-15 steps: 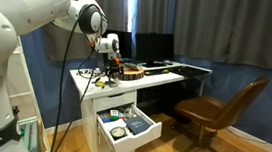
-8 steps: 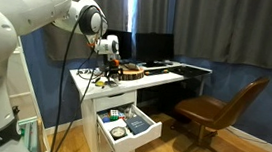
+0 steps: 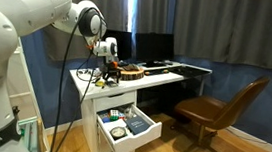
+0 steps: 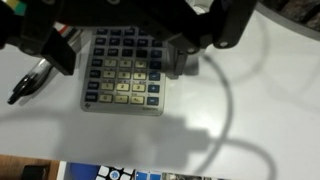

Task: Put the calculator inside the drawer

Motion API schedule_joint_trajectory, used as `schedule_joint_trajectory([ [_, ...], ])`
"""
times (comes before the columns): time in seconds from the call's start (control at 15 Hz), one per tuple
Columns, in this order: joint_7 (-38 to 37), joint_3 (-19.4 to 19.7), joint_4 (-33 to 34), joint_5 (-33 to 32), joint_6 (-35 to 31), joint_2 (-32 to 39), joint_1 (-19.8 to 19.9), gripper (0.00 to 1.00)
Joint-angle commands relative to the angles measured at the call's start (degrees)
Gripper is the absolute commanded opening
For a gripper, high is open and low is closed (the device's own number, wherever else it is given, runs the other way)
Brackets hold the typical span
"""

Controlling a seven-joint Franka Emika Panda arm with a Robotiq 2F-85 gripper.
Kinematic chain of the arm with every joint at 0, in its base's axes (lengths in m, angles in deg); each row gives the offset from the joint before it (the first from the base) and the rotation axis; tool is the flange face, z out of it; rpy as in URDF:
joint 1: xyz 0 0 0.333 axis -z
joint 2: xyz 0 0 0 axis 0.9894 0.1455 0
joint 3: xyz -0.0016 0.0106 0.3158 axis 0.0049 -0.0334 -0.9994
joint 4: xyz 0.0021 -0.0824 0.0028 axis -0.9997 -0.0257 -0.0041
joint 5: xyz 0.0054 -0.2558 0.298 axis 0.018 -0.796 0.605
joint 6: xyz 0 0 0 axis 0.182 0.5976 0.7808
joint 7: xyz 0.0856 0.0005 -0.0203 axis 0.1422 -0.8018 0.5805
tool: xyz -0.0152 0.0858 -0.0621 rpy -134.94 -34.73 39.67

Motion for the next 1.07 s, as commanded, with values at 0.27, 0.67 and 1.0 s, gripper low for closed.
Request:
schedule_joint_trajectory([
  [0.27, 0.26, 0.90, 1.59, -1.01, 1.97, 1.21, -1.04, 1.00],
  [0.67, 0.48, 2.04, 2.24, -1.73, 2.45, 1.52, -1.42, 0.75],
  [1.0, -0.10, 2.60, 2.29, -2.62, 1.41, 1.32, -1.85, 0.53],
])
